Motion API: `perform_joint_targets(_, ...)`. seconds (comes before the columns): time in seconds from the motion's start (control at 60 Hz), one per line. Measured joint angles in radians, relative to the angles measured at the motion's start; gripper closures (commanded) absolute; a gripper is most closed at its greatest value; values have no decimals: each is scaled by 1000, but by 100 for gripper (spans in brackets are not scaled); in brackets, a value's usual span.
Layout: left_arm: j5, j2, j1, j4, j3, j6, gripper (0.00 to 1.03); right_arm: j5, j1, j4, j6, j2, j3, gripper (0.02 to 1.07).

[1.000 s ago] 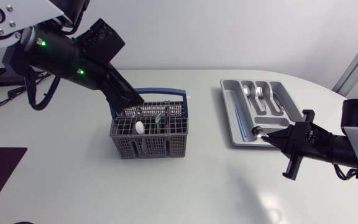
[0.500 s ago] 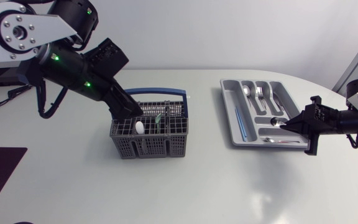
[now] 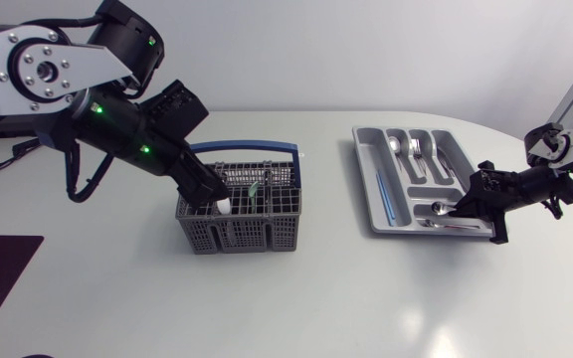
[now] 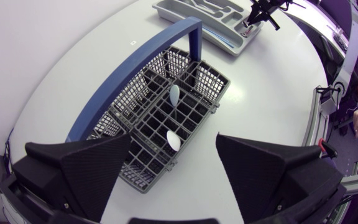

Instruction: Unload the cutlery basket into the drawer organizer.

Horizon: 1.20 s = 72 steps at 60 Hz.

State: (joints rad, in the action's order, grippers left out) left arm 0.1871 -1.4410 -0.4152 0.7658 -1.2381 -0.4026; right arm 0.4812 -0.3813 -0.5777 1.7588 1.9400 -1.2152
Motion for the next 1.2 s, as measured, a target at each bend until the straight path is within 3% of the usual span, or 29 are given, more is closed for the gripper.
perform_joint_targets(0.05,0,0,0,0,4,11,8,-10,11,0,0,6,-3,92)
perform_joint_targets(0.133,4,0,0,0,15,18,8,-16,28,5,-1,10,-3,58)
perform_joint_targets(0.35,22,0,0,0,55,41,8,-42,40,24,-9,10,-3,34)
perform_joint_targets(0.717,64,-2,4,0,63,48,8,-11,25,28,-68,-101,9,21)
perform_joint_targets(0.983,67,-2,10,0,69,71,11,65,19,28,-95,-323,163,17)
perform_joint_targets(1.2,59,-18,14,-83,100,129,25,151,19,27,-142,-596,335,15)
